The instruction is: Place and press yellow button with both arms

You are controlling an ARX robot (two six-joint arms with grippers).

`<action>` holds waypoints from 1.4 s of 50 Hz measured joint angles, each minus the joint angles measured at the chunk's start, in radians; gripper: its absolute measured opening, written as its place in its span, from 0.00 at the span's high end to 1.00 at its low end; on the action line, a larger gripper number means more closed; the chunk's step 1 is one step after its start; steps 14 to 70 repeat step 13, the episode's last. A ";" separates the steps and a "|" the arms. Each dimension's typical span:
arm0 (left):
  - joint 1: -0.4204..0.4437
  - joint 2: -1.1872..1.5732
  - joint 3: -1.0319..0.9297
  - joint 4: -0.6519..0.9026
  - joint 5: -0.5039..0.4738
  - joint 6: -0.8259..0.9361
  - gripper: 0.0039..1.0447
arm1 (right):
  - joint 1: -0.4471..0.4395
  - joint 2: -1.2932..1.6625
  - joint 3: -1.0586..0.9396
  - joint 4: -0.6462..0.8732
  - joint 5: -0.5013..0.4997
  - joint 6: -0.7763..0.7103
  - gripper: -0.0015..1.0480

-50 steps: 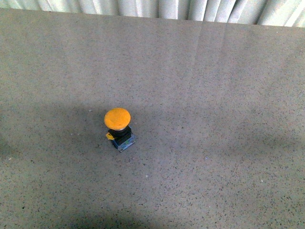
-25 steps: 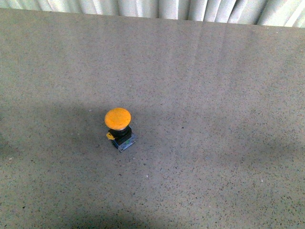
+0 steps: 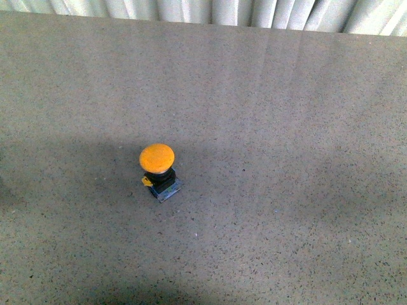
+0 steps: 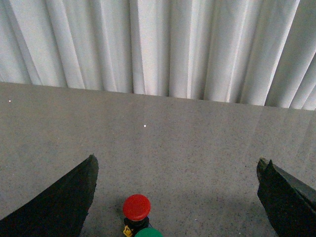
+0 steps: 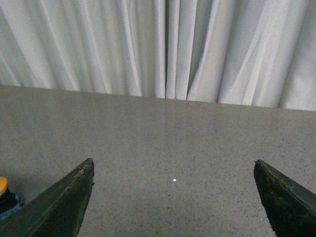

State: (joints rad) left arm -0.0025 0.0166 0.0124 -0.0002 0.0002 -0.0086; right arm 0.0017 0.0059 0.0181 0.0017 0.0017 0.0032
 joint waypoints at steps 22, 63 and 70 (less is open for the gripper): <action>0.000 0.000 0.000 0.000 0.000 0.001 0.09 | 0.000 0.000 0.000 0.000 0.000 0.000 0.09; 0.000 0.000 0.000 0.000 0.000 0.001 0.09 | 0.000 0.000 0.000 0.000 0.000 0.000 0.09; 0.000 0.000 0.000 0.000 0.000 0.001 0.09 | 0.000 0.000 0.000 0.000 0.000 0.000 0.09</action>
